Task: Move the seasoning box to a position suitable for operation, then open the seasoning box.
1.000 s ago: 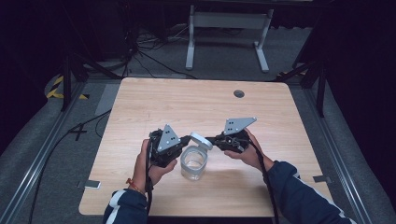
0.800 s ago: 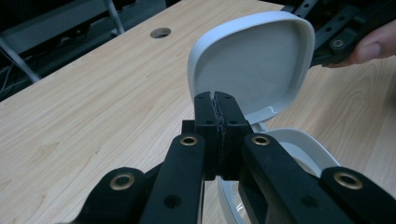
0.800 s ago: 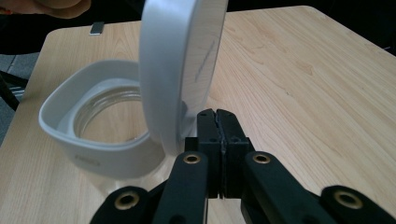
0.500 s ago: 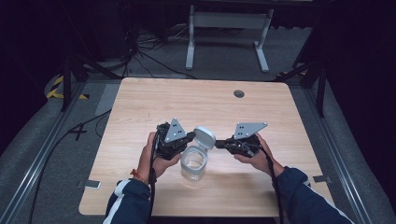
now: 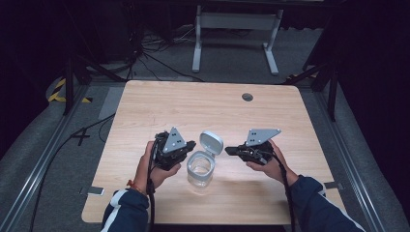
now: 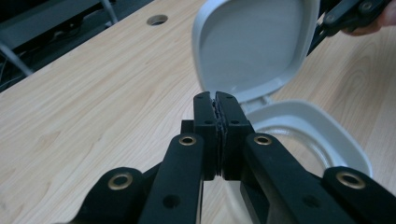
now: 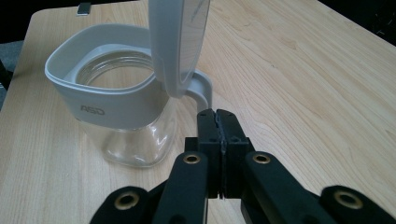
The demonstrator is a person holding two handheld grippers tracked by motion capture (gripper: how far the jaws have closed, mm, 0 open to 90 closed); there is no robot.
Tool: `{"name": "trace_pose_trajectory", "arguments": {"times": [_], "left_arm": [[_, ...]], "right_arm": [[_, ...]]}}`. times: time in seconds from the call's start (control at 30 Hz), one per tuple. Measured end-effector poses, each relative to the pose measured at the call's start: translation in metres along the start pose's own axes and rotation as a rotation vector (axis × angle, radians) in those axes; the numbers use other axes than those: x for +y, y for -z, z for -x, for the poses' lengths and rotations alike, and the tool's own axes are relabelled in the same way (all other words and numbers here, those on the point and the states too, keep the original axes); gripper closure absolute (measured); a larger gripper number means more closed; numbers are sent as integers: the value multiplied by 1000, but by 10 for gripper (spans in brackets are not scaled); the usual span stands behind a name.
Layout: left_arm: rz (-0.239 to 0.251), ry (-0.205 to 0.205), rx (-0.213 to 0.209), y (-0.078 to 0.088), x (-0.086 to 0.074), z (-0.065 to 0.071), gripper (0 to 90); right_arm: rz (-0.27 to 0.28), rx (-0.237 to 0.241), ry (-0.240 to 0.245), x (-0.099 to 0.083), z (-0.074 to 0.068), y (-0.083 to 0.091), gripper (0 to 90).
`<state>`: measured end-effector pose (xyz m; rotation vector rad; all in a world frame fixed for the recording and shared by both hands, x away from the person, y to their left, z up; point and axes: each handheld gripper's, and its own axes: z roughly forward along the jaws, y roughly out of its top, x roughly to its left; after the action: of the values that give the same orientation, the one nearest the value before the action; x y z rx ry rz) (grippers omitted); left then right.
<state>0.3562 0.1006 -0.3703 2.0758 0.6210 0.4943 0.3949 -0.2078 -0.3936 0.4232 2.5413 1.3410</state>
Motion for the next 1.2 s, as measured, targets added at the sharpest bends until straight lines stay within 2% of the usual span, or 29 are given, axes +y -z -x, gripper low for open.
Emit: {"name": "trace_pose_trajectory", "arguments": {"times": [0.17, 0.27, 0.43, 0.5, 0.57, 0.67, 0.87, 1.07, 1.13, 1.2], "left_arm": [[-25, 4, 25, 8, -14, -3, 880], [-46, 18, 43, 16, -27, -7, 878], [-97, 14, 87, 29, -48, -13, 870], [-105, 39, 100, 34, -57, -16, 866], [-131, 33, 120, 38, -66, -18, 863], [-146, 48, 137, 43, -79, -21, 856], [-176, 69, 148, 51, -99, -26, 827], [-204, 67, 154, 53, -111, -25, 795], [-232, 63, 153, 54, -117, -25, 777], [-232, 75, 156, 54, -122, -24, 765]], "right_arm": [[-1, -4, 12, 1, -1, 2, 897], [-7, -6, 17, 1, -1, 4, 896], [-12, -14, 23, 2, -1, 10, 896], [-14, -16, 29, 3, -1, 12, 896], [-22, -20, 34, 2, -1, 14, 896], [-25, -28, 34, 1, -1, 18, 896], [-40, -52, 33, -4, 0, 26, 895], [-55, -72, 33, -9, 0, 35, 894], [-67, -87, 35, -13, -1, 42, 894], [-78, -95, 38, -16, -1, 44, 892]]}}
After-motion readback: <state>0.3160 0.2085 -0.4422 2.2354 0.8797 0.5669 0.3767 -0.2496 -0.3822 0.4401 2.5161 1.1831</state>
